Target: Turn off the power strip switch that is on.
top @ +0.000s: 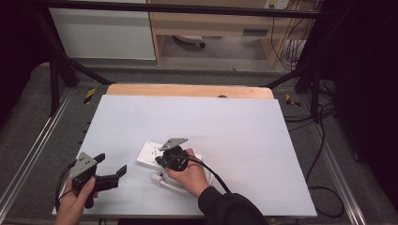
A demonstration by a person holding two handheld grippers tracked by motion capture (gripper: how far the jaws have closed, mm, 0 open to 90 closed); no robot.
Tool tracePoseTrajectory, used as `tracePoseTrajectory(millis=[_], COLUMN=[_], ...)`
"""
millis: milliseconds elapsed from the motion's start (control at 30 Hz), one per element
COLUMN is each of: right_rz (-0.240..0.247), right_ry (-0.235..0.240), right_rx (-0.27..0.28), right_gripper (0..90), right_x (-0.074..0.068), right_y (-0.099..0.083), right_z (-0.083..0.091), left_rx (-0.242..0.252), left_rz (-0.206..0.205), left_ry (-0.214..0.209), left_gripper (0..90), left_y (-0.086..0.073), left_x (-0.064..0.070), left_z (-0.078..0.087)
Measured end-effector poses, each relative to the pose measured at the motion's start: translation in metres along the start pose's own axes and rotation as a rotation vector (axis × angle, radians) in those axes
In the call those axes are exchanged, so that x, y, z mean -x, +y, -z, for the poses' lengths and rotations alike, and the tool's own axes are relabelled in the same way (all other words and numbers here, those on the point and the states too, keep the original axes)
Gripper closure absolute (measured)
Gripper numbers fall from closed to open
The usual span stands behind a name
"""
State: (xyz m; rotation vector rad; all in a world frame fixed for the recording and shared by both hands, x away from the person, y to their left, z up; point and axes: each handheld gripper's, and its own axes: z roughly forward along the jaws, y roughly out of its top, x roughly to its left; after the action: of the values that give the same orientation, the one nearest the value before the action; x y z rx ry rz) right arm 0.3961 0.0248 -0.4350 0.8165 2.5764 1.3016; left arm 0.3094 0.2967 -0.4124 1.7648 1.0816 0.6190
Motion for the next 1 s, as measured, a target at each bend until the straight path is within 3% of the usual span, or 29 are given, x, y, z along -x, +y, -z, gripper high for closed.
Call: tracePoseTrajectory(millis=[833, 1000], right_rz=[-0.004, 0.003], right_ry=[0.007, 0.015], right_rx=[-0.002, 0.036], right_gripper=[90.0, 90.0], right_x=[-0.0007, -0.0021], right_y=[-0.0011, -0.0004], right_z=[-0.0031, -0.0005], left_rx=[0.0, 0.0], left_rz=[0.001, 0.0], left_ry=[0.0, 0.0], left_gripper=[5.3, 5.3], left_y=[0.0, -0.0001], left_x=[-0.0002, -0.0003], left_z=[0.0001, 0.0002])
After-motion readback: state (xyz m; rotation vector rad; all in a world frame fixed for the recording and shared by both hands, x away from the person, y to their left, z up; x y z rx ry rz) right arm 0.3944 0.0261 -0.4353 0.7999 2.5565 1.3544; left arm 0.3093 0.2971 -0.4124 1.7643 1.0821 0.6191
